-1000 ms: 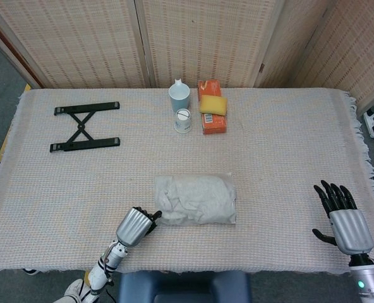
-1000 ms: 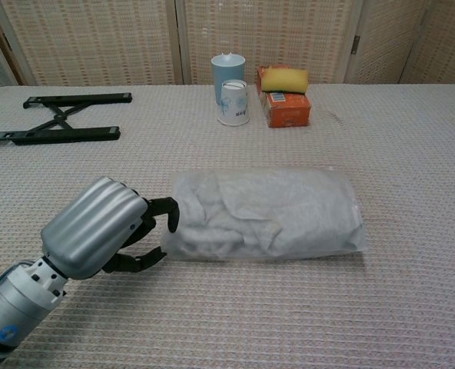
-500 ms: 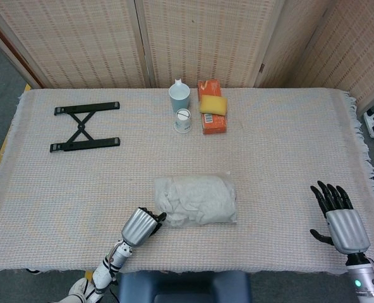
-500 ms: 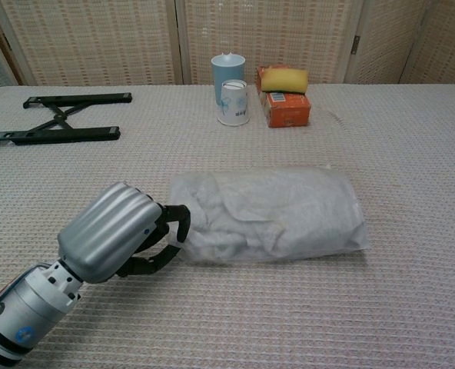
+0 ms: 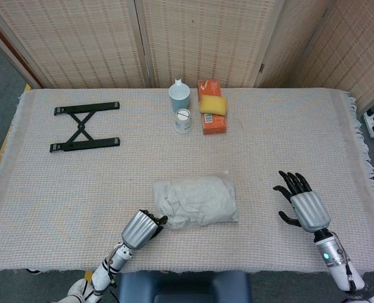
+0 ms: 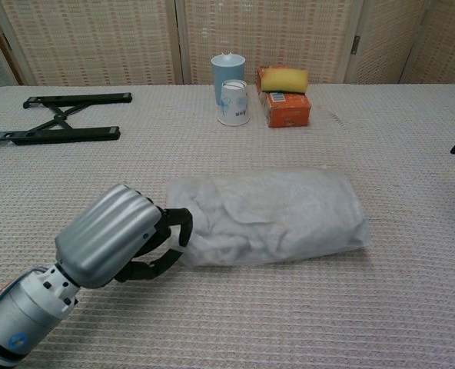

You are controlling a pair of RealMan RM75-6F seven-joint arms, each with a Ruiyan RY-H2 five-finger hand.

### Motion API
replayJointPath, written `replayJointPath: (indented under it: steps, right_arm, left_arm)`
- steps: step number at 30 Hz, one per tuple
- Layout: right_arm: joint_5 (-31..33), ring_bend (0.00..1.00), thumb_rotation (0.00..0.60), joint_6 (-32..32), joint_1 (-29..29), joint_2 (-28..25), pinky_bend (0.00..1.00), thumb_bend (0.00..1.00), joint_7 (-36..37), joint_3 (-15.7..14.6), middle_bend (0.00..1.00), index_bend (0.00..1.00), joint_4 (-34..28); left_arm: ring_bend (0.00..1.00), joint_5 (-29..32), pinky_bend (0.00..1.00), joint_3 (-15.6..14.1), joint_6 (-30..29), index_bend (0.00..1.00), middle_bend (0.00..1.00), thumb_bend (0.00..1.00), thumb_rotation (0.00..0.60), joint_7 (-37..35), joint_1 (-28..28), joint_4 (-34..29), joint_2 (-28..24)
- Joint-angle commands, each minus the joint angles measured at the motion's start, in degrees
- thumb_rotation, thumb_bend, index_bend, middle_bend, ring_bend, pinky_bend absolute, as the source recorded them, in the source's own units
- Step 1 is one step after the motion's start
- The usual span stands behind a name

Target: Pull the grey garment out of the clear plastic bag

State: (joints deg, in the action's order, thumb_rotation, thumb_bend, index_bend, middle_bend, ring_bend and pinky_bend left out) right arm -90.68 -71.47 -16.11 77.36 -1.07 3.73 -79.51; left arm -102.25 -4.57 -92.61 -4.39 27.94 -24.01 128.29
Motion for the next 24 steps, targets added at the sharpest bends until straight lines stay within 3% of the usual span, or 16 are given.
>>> replayJointPath:
  steps: [1,10,24]
  right_arm:
    - [0.92,0.0,0.6,3.6,-2.97,4.19,0.0,0.3,2.36,1.19,0.0,0.34,3.81]
    - [3.09,0.0,0.6,7.09,-8.35,14.97,0.0,0.35,8.0,3.33,0.0,0.36,13.89]
    - [4.09,0.0,0.6,8.98,-12.89,24.5,0.0,0.35,18.78,3.74,0.0,0.35,25.4]
  left_arm:
    - [1.0,0.12,1.0,-0.13,0.02,0.67,1.0,0.56,0.6,0.27,0.04,-0.38,-0.2]
    - [1.0,0.63,1.0,0.0,-0.35,0.68,1.0,0.57,0.6,0.87,0.51,-1.75,-1.19]
    - [1.0,2.12,1.0,1.07,-0.01,0.69,1.0,0.57,0.6,0.41,0.86,-4.7,-2.18]
